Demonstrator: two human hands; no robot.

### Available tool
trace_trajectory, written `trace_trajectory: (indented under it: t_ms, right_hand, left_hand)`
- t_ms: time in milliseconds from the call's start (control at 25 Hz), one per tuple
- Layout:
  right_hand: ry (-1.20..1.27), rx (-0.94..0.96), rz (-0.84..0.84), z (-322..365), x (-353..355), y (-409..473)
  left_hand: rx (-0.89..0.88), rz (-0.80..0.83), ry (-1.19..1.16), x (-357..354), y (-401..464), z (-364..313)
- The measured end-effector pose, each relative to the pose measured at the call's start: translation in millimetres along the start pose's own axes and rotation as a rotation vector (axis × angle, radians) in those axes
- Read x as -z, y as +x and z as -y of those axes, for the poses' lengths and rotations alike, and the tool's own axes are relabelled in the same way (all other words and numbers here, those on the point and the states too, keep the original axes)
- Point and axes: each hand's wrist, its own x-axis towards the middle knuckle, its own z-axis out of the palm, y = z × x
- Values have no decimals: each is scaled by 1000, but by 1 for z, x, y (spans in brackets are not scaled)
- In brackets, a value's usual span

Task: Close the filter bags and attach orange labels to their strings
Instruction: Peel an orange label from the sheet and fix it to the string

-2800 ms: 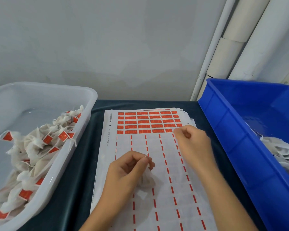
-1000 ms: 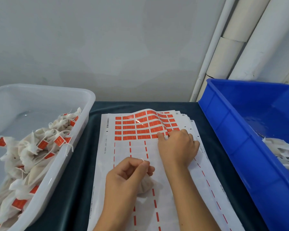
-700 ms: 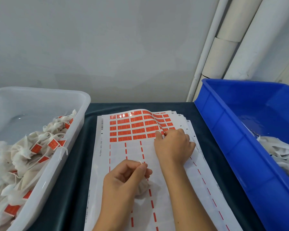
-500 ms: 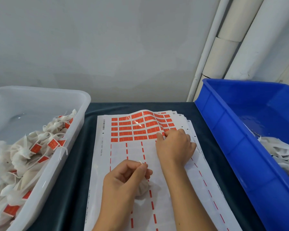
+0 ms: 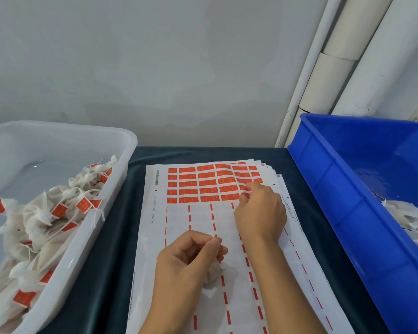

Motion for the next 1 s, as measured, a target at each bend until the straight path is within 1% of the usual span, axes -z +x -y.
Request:
trace_trajectory:
  t_ms: [120,360,680,840,1000]
  right_hand:
    - [25,34,9,-3,-1,1]
    - [-75,54,-19,6,-13,-13]
    - [-21,72,-15,5,-10,-9]
    - [33,32,31,6,-7,-1]
    - [98,-33,135,7,-4,11]
  left_hand:
    - [-4,1,8,0,0,0]
    - [-9,19,21,0,0,3]
    - [4,20,40,-2,-1,4]
    - [13,16,40,-3,-1,1]
    - [30,7,44,-3,0,1]
